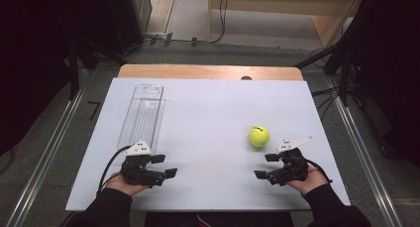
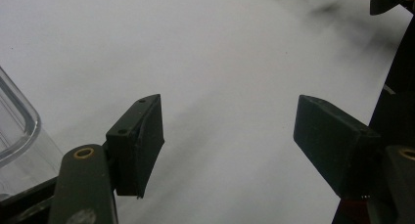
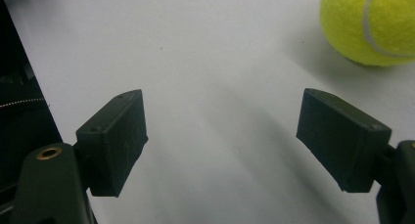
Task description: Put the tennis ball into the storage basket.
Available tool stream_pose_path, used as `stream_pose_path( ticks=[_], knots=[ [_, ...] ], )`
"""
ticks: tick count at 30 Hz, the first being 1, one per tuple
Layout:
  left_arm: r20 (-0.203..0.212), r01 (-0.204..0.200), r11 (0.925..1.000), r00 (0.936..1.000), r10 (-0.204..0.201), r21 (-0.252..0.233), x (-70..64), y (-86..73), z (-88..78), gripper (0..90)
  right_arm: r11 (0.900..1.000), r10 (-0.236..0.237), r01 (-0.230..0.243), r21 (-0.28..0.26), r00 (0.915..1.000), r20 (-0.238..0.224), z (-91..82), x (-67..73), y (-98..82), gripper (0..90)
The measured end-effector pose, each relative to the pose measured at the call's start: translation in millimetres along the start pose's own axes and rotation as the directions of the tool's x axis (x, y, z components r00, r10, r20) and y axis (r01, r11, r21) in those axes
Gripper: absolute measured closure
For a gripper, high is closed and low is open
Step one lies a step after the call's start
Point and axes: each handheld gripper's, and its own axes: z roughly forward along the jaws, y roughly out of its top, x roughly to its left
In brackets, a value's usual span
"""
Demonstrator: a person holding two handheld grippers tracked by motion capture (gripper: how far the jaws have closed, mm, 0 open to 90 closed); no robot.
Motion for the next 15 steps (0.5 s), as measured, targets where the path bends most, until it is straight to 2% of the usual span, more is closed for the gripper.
stream_pose_path(
  ticks=[15],
  knots=[
    [0.001, -0.003, 1.0000, 1.0000, 0.003, 0.005, -0.3, 1.6, 3.0, 27.3, 1.000, -0.001, 0.001, 0.000, 1.0000, 0.002, -0.2, -0.2, 0.0, 16.9]
  ],
)
